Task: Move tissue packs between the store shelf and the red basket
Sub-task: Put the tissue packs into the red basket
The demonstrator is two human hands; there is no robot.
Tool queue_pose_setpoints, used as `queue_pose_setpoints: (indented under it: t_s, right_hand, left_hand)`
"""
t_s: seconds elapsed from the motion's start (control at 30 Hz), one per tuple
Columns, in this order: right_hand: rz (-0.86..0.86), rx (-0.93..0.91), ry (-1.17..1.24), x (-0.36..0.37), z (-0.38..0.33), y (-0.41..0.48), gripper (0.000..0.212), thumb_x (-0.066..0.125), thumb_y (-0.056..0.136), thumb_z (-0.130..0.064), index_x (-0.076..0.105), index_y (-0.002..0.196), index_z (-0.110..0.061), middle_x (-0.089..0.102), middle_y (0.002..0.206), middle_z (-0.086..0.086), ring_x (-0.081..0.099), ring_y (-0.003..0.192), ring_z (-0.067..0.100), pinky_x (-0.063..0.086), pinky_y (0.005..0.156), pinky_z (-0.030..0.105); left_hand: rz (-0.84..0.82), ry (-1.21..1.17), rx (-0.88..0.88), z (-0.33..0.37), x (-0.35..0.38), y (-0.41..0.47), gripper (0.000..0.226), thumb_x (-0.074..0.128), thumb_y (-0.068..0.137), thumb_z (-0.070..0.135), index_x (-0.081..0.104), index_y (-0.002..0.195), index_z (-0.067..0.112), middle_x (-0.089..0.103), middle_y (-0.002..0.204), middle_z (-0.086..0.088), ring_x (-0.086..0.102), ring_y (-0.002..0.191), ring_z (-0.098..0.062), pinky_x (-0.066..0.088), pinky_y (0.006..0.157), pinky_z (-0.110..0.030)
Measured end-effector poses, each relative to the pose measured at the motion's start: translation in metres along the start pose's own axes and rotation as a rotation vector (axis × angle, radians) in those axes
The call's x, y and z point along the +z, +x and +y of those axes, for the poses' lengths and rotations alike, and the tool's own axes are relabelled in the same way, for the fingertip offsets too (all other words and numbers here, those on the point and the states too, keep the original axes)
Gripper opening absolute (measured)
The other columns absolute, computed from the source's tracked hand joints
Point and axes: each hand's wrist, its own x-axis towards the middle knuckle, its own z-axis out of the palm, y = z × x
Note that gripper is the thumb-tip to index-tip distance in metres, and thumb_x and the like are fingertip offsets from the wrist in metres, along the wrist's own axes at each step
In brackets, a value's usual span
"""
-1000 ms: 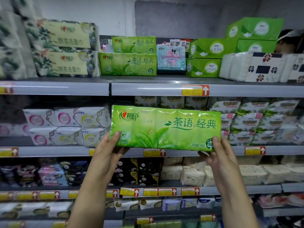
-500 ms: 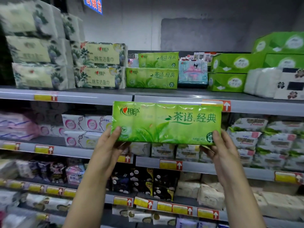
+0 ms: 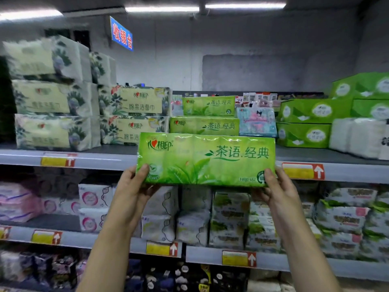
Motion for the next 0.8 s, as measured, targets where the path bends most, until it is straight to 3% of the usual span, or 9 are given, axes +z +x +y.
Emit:
queue_pose_setpoints:
  t_s: [0.1, 0.23, 0.37, 0.47, 0.53, 0.6, 0.67, 0.73, 0.8]
  right_hand:
    - [0.006, -0.043, -0.034, 0.012, -0.004, 0.018, 0.050, 0.074, 0.047, -0.072, 0.060, 0.089, -0.050, 0.065, 0.105, -0.023, 0.060, 0.106, 0.005, 0.049, 0.090, 0.031]
    - [0.027, -0.103, -0.079, 0.024, -0.012, 0.048, 0.043, 0.060, 0.066, -0.056, 0.052, 0.107, -0.042, 0.055, 0.105, -0.023, 0.053, 0.100, -0.002, 0.042, 0.092, 0.028]
    - [0.023, -0.169, -0.158, 0.041, -0.025, 0.082, 0.100, 0.065, 0.057, -0.071, 0.038, 0.141, -0.026, 0.052, 0.107, -0.020, 0.056, 0.104, 0.004, 0.045, 0.101, 0.040]
    - [0.007, -0.190, -0.158, 0.046, -0.032, 0.110, 0.066, 0.058, 0.078, -0.052, 0.041, 0.135, -0.026, 0.056, 0.111, -0.010, 0.056, 0.102, 0.005, 0.043, 0.104, 0.043]
    - [0.014, -0.189, -0.240, 0.044, -0.035, 0.128, 0.066, 0.058, 0.077, -0.059, 0.043, 0.134, -0.030, 0.055, 0.123, -0.007, 0.054, 0.115, 0.013, 0.039, 0.108, 0.045]
    - [0.011, -0.198, -0.317, 0.042, -0.039, 0.147, 0.064, 0.053, 0.085, -0.054, 0.037, 0.141, -0.028, 0.050, 0.133, -0.003, 0.049, 0.123, 0.017, 0.036, 0.110, 0.046]
    - [0.017, -0.202, -0.386, 0.042, -0.041, 0.163, 0.060, 0.050, 0.093, -0.041, 0.031, 0.146, -0.021, 0.045, 0.140, 0.001, 0.045, 0.127, 0.018, 0.036, 0.110, 0.044]
    - [0.015, -0.178, -0.391, 0.044, -0.044, 0.176, 0.056, 0.051, 0.096, -0.029, 0.031, 0.146, -0.013, 0.044, 0.134, -0.002, 0.045, 0.124, 0.017, 0.038, 0.108, 0.041]
    - [0.013, -0.139, -0.443, 0.044, -0.043, 0.186, 0.058, 0.055, 0.094, -0.025, 0.031, 0.146, -0.012, 0.039, 0.142, 0.001, 0.043, 0.129, 0.020, 0.038, 0.109, 0.045]
  left_hand:
    - [-0.040, 0.007, 0.016, 0.002, -0.001, 0.025, 0.089, 0.092, 0.032, 0.054, 0.056, 0.101, 0.011, 0.074, 0.090, -0.005, 0.072, 0.085, -0.016, 0.058, 0.070, -0.028]
    - [-0.113, 0.044, 0.056, 0.012, 0.000, 0.063, 0.090, 0.091, 0.036, 0.055, 0.052, 0.104, 0.010, 0.072, 0.096, -0.006, 0.070, 0.088, -0.017, 0.058, 0.075, -0.030]
    - [-0.190, 0.137, 0.092, 0.021, 0.006, 0.109, 0.057, 0.084, 0.055, 0.048, 0.055, 0.092, 0.015, 0.070, 0.098, -0.010, 0.068, 0.091, -0.019, 0.058, 0.082, -0.034]
    - [-0.170, 0.332, 0.139, 0.023, 0.014, 0.139, 0.034, 0.073, 0.074, 0.041, 0.062, 0.091, 0.014, 0.066, 0.097, -0.008, 0.061, 0.096, -0.022, 0.049, 0.092, -0.040]
    - [-0.175, 0.464, 0.157, 0.025, 0.017, 0.159, 0.020, 0.067, 0.082, 0.035, 0.068, 0.088, 0.015, 0.071, 0.093, 0.000, 0.063, 0.095, -0.019, 0.049, 0.095, -0.040]
    - [-0.192, 0.642, 0.199, 0.026, 0.017, 0.179, 0.035, 0.068, 0.082, 0.040, 0.069, 0.081, 0.006, 0.069, 0.080, 0.000, 0.063, 0.085, -0.016, 0.049, 0.092, -0.041]
    - [-0.201, 0.789, 0.241, 0.028, 0.021, 0.193, 0.056, 0.071, 0.077, 0.048, 0.061, 0.077, -0.008, 0.055, 0.071, -0.008, 0.053, 0.074, -0.016, 0.044, 0.076, -0.029]
    - [-0.198, 0.903, 0.299, 0.029, 0.028, 0.200, 0.043, 0.073, 0.079, 0.035, 0.064, 0.072, -0.006, 0.054, 0.076, -0.008, 0.051, 0.077, -0.016, 0.035, 0.065, -0.020]
    - [-0.140, 1.013, 0.348, 0.029, 0.032, 0.210, 0.032, 0.077, 0.074, 0.029, 0.074, 0.084, -0.001, 0.060, 0.093, -0.005, 0.054, 0.092, -0.015, 0.036, 0.074, -0.017]
